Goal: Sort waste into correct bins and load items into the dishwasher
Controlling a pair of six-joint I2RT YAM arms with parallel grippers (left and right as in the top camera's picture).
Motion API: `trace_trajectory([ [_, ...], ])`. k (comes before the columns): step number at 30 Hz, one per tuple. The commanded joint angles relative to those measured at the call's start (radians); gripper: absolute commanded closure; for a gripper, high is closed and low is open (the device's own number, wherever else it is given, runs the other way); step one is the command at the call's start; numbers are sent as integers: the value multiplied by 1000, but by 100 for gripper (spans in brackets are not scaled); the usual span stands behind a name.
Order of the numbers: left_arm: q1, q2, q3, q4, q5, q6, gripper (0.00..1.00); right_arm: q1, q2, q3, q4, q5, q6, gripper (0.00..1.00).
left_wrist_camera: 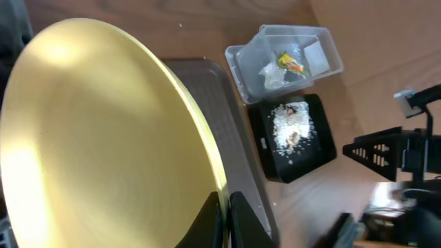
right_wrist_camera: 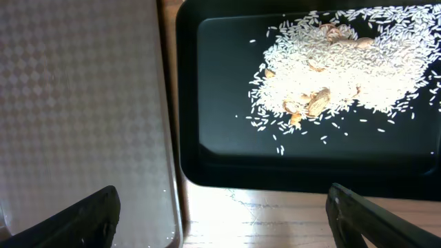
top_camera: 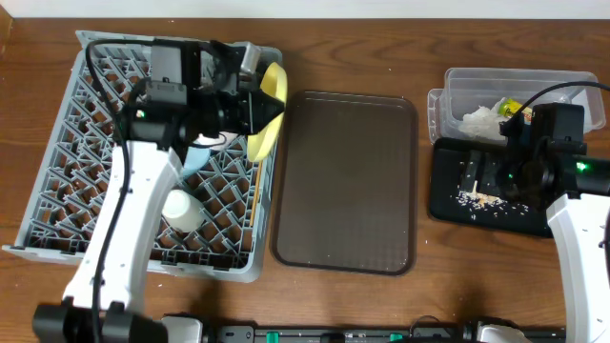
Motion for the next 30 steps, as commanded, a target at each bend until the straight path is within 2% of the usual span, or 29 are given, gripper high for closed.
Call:
trace_trajectory([
  [1,40,56,20,3,104,-5,94,-6,-8,14,0,5,8,7],
  [7,84,139,19,-1,103,-4,94,-6,-8,14,0,5,8,7],
  [9,99,146,19,0,93,-4,91,-6,-8,14,0,5,8,7],
  [11,113,146,19,-1,60,-3,68,-6,-8,14,0,5,8,7],
  [12,121,144,19,-1,53,-2,60,-6,-8,14,1,5,8,6],
  [14,138,143,19,-1,50,5,50,-6,-8,14,9,0,8,5],
  [15,155,143,19,-5,28,5,41,-5,-8,14,22,-13,8,5],
  [19,182,129,19,-35,-92,9,29,-3,-8,14,80,-102,-6,4],
  [20,188,107,19,-57,-174,16,27,5,-8,14,130,-179,-59,3],
  [22,188,76,19,-78,-266,19,26,23,-8,14,184,-213,-75,3],
  [26,185,-2,19,-143,-450,12,23,84,-6,14,291,-206,-96,2],
  [30,185,-65,19,-273,-607,-48,22,158,5,14,323,-122,-112,2],
])
